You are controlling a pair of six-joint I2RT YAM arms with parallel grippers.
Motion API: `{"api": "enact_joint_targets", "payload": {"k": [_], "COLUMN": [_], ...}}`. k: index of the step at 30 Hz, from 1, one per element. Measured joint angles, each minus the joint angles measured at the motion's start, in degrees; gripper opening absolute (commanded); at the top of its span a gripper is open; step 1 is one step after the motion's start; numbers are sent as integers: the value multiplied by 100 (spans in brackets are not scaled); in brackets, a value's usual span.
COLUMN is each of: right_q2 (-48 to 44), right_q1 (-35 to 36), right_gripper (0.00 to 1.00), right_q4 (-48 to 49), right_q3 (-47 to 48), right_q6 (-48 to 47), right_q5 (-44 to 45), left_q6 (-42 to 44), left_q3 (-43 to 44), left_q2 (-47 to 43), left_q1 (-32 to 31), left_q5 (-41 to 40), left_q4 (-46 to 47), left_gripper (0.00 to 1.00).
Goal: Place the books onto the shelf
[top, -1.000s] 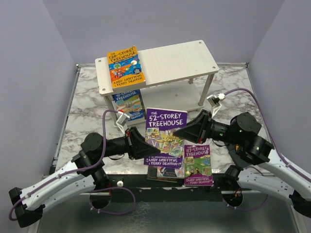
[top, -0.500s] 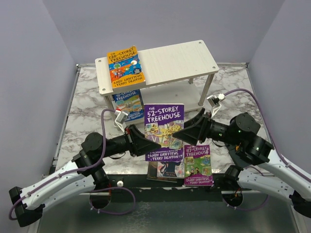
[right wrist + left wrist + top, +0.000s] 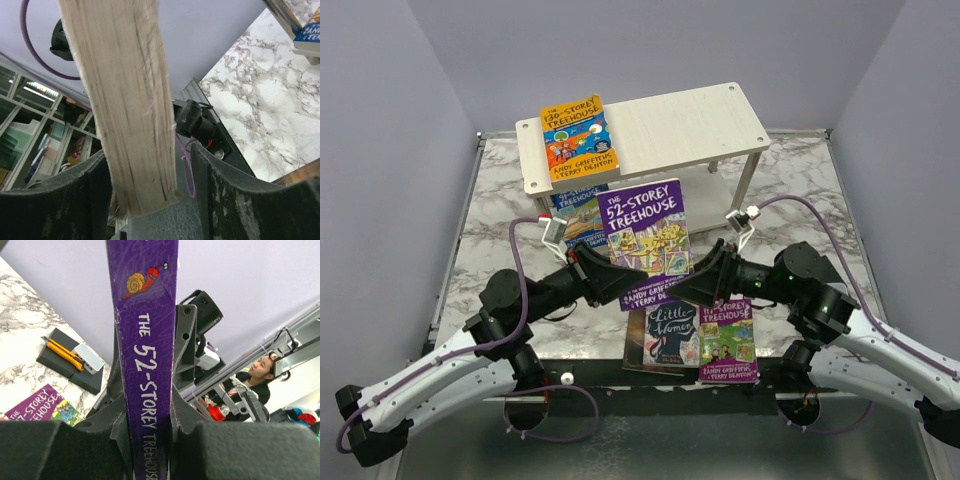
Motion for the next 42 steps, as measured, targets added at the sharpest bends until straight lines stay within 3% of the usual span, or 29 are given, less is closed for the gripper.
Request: {"api": "enact_joint_targets", "payload": {"k": [10, 15, 18, 23, 26, 28, 29, 34, 36, 42], "right_q2": [-181, -173, -168, -173, -116, -68, -42, 125, 264, 841], "right_q1": [0, 0, 0, 0, 0, 2, 15, 37, 37, 33], "right_gripper": [49, 32, 4, 1, 1, 1, 1, 1, 1, 1], "right_q4": [428, 535, 640, 702, 601, 468, 374, -256, -619, -1392], "right_q3": [-70, -70, -70, -68, 31, 179, 280, 918, 1276, 2398], "right_q6": [160, 155, 157, 146, 101, 48, 7, -367, -555, -1113], "right_q5": [-15, 50, 96, 170, 212, 249, 275, 688, 905, 1368], "left_q6": [39, 22, 24, 4, 2, 4, 39, 280, 448, 940], "left_q3": [114, 114, 136, 138, 164, 245, 304, 656, 796, 968], "left_q2": [170, 138, 127, 120, 122, 122, 122, 120, 79, -138], "left_q1": [0, -2, -2, -2, -2, -4, -4, 4, 2, 2], "left_q5": [-332, -391, -444, -490, -555, -601, -625, -1110, -1285, -1838], "left_q4": [70, 111, 105, 81, 13, -55, -103, -542, -782, -1696], "left_gripper": [0, 0, 0, 0, 25, 55, 65, 94, 99, 99]}}
